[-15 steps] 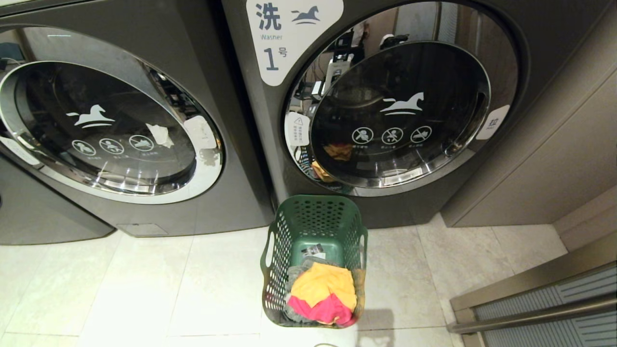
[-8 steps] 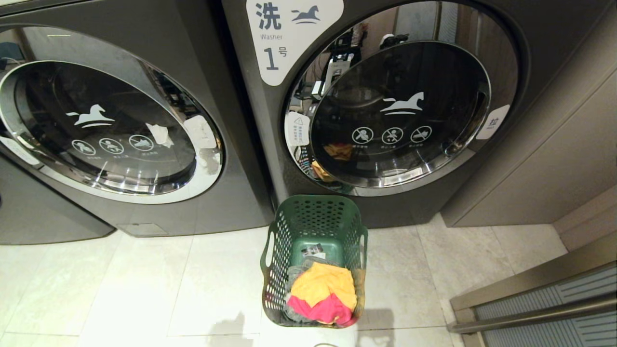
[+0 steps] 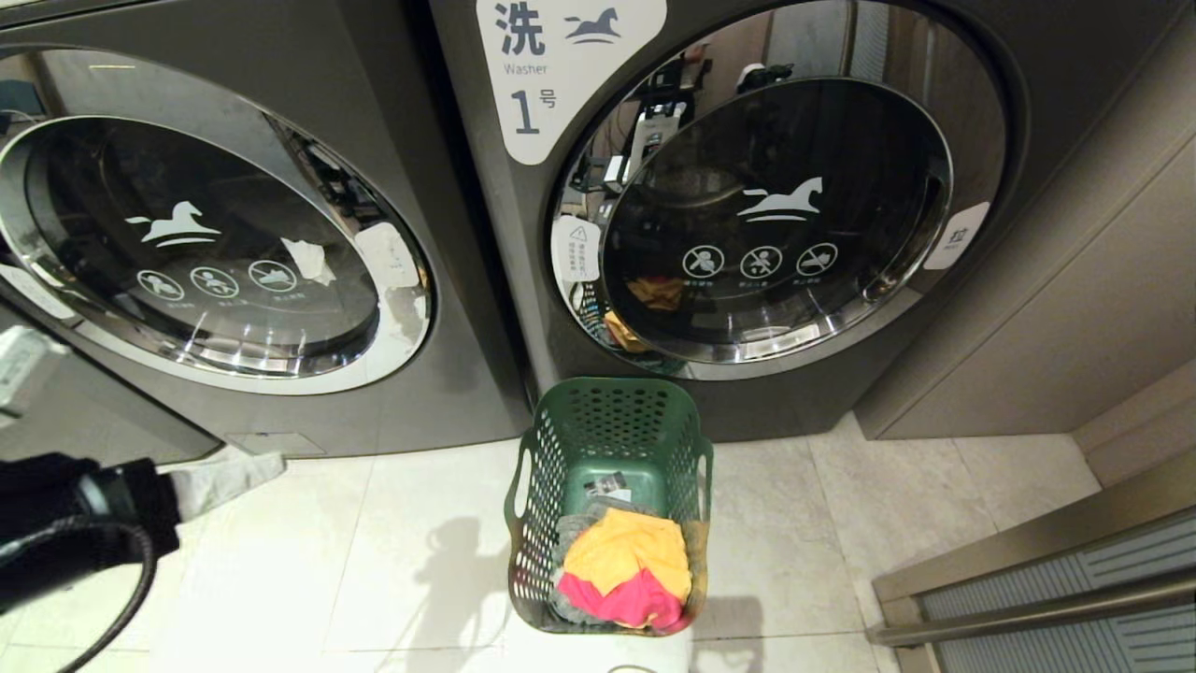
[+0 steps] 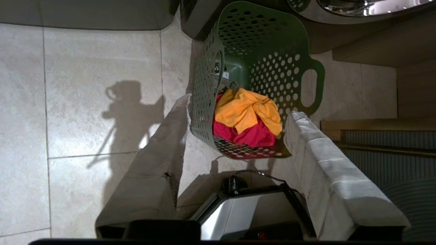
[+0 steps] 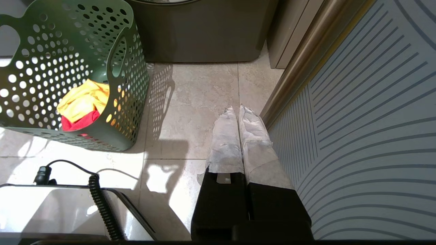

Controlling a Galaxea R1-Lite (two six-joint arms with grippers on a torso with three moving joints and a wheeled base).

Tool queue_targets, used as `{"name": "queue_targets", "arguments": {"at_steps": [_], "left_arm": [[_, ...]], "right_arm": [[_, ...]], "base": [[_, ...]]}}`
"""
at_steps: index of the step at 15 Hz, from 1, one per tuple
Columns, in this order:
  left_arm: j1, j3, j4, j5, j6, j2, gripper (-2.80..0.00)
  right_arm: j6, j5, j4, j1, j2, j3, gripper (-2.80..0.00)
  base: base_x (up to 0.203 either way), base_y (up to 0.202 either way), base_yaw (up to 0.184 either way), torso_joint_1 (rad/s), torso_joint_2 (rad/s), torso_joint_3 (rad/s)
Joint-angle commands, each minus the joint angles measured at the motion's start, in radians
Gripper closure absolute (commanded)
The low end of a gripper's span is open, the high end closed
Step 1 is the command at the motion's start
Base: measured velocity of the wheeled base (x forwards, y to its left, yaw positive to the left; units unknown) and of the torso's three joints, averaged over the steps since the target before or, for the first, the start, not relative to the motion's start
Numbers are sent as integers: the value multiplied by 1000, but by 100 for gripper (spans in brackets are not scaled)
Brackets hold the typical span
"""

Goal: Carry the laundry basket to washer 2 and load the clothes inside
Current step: Open the lid of the washing machine

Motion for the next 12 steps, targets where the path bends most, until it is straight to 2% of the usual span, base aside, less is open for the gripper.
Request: {"name": "queue_targets", "arguments": {"at_steps": [1,4,7,8,12], "left_arm": [[33,32,-269,-21,0,274,-280],[90,38,-580,-96,27,468,-280],[211,29,-836,-187,122,622,-280],[244,27,-892,-235,142,640,-280],[345,-24,-905,-449,175,686,-280]], "right_arm": [[-1,0,1,0,1,0,0],[-1,0,1,0,1,0,0],[-1,0,1,0,1,0,0],[-1,0,1,0,1,0,0],[-1,0,1,0,1,0,0]], "base": [[0,0,0,0,0,0],[0,0,0,0,0,0],[0,0,0,0,0,0],[0,0,0,0,0,0],[0,0,0,0,0,0]]}}
